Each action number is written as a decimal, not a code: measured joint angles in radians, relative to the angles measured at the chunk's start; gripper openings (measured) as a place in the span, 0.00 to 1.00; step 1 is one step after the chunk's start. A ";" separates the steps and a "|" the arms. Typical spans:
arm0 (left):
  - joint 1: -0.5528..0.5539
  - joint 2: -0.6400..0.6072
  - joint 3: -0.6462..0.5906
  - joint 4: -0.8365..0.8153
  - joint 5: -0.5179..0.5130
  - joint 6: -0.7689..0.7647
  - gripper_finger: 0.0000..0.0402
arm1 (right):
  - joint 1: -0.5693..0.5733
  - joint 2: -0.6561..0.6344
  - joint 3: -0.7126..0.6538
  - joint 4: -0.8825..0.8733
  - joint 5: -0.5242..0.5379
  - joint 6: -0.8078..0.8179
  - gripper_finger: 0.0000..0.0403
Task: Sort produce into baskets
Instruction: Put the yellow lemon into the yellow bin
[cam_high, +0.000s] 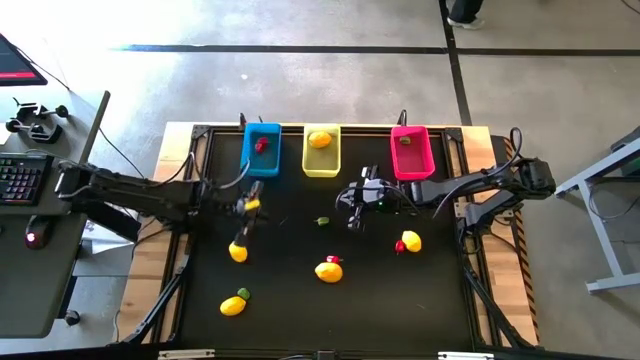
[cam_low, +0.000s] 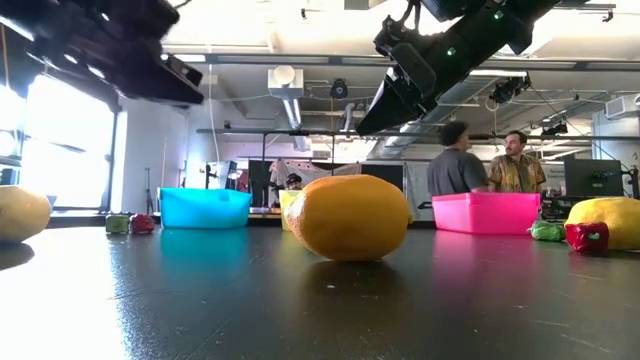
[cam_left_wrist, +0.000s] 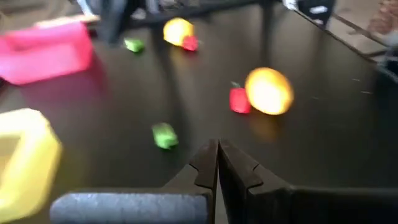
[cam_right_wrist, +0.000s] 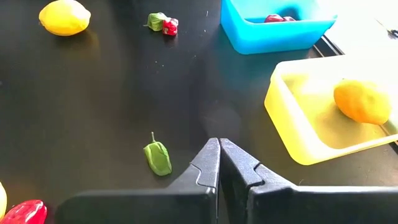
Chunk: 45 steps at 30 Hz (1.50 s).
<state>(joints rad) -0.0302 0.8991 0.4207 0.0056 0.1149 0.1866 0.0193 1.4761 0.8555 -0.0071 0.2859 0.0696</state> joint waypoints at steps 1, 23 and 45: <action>-0.030 -0.003 0.020 -0.049 -0.026 -0.031 0.00 | 0.000 0.000 0.000 0.000 0.000 0.000 0.00; -0.361 0.223 0.391 -0.927 -0.187 -0.149 0.09 | -0.005 0.009 0.000 0.016 0.000 -0.010 0.00; -0.458 0.594 0.498 -1.091 -0.252 -0.044 0.67 | -0.033 0.017 0.000 -0.005 -0.005 0.000 0.00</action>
<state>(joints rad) -0.4877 1.4933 0.9188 -1.0856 -0.1371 0.1428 -0.0135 1.4933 0.8555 -0.0116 0.2808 0.0696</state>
